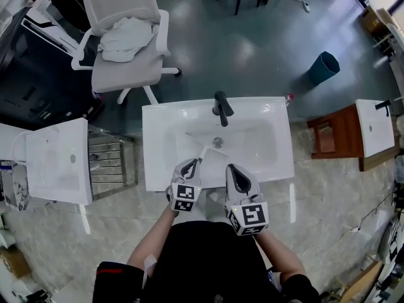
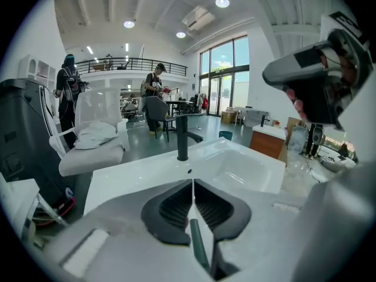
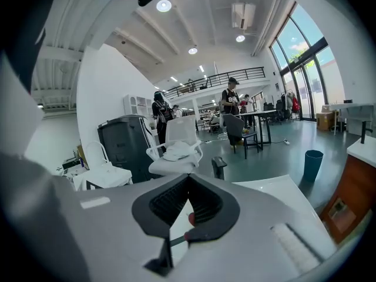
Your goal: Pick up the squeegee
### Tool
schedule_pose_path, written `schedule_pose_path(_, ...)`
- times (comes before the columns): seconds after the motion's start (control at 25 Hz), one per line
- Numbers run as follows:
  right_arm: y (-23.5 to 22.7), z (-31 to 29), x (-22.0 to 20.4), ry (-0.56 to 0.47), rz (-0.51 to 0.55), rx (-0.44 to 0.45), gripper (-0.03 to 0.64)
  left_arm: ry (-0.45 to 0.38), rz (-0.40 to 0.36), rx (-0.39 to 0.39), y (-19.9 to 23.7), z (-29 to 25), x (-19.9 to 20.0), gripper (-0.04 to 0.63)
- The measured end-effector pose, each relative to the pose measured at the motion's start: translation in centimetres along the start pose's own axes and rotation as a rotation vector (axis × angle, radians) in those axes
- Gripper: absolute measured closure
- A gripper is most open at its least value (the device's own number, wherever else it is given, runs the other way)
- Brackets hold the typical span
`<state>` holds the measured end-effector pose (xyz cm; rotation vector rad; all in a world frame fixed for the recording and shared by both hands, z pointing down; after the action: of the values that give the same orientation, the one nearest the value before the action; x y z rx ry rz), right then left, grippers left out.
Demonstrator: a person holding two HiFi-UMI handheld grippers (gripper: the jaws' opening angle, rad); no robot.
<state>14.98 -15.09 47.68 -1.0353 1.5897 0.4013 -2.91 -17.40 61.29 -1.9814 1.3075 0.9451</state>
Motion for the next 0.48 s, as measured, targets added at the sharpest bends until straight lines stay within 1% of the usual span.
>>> schedule_pose_path(0.08,-0.3,-0.1,-0.3,0.007,-0.006,-0.003,0.614,0.036,0.002,-0.011,-0.1,-0.9,-0.8,0.531)
schedule_pose_path(0.12,-0.5,-0.1,-0.4,0.011,-0.010,-0.005,0.614,0.052,0.005,-0.015,-0.1,-1.3,-1.3,0.526)
schedule_pose_path(0.2,-0.6,0.0,-0.8,0.023,-0.017,-0.009,0.614,0.089,0.010,-0.022,-0.4,-1.8,-2.2,0.490)
schedule_pose_path(0.32,-0.8,0.1,-1.1,0.038,-0.023,-0.015,0.614,0.145,0.018,-0.046,-0.8,-2.6,-3.2,0.457)
schedule_pose_path(0.48,-1.2,0.2,-1.5,0.054,-0.033,-0.024,0.614,0.209,0.002,-0.079,-1.4,-3.9,-4.2,0.431)
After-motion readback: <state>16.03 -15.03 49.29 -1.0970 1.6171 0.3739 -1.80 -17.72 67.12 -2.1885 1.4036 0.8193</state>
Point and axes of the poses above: the fingertips, and each gripper's own axes: z backward along the fingers, y to its left, x out of its top, the point moved 9 cm from there along z, backward along the fingers, and after that the axes turned 11 degrees about x, right-handed, at the moved point
